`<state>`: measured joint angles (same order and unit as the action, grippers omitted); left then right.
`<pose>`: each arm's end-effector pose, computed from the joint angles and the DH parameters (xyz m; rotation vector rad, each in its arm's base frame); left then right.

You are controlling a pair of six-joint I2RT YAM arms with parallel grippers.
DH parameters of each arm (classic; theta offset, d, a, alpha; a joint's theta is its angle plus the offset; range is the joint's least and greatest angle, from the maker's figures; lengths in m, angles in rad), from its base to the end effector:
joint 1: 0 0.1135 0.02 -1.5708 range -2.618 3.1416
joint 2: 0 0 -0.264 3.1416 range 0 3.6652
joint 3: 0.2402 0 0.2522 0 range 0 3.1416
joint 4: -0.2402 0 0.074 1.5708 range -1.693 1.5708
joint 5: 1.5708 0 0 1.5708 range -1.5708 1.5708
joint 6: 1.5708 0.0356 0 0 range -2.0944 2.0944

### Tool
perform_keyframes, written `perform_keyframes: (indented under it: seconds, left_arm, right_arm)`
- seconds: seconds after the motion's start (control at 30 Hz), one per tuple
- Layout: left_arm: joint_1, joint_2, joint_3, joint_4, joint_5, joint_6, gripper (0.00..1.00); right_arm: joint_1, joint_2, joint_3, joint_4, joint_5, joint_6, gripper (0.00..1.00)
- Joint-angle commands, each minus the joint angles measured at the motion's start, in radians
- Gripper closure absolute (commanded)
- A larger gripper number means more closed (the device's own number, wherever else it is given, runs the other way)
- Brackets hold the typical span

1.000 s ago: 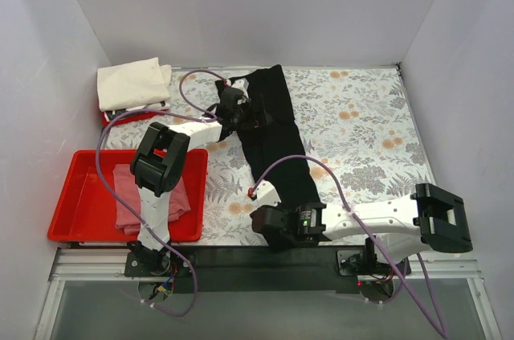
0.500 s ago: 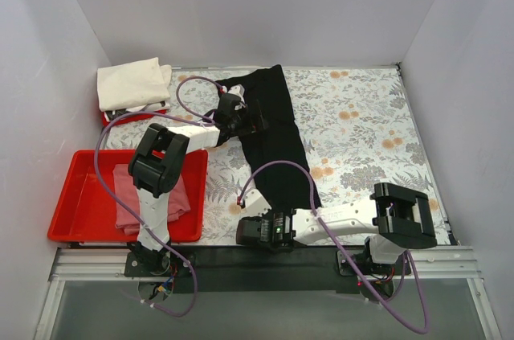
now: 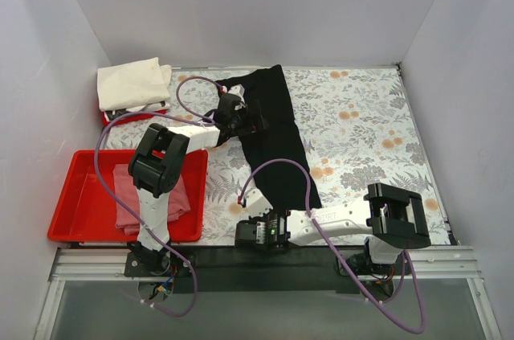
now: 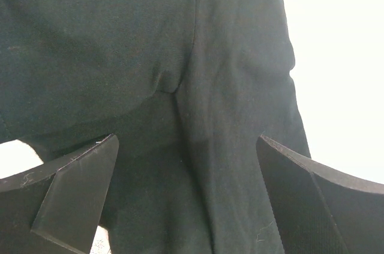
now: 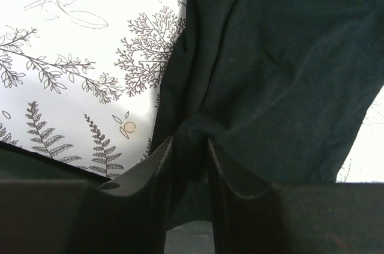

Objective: Fold and stack the t-shirts
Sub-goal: Fold the tshirt

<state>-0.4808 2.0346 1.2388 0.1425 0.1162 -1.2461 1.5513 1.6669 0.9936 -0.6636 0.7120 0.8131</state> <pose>0.3875 -0.2068 0.1501 -0.8460 2.2897 -1.0082 0.0291 0.2971 0.1722 -0.7673 2.2740 -0.0771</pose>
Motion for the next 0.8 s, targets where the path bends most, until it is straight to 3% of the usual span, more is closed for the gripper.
perform_keyframes:
  seconds: [0.0, 0.33, 0.77]
  left_arm:
    - [0.004, -0.005, 0.017, -0.014, -0.006, 0.007, 0.08]
    - [0.004, 0.01, 0.022, -0.018, -0.004, 0.008, 0.08]
    - [0.004, 0.026, 0.025, -0.02, 0.005, 0.007, 0.08]
  right_arm:
    - [0.01, -0.042, 0.027, -0.037, 0.047, 0.037, 0.75]
    - [0.026, -0.039, 0.042, -0.036, 0.067, 0.037, 0.68]
    - [0.035, -0.05, 0.045, -0.034, 0.093, 0.043, 0.7]
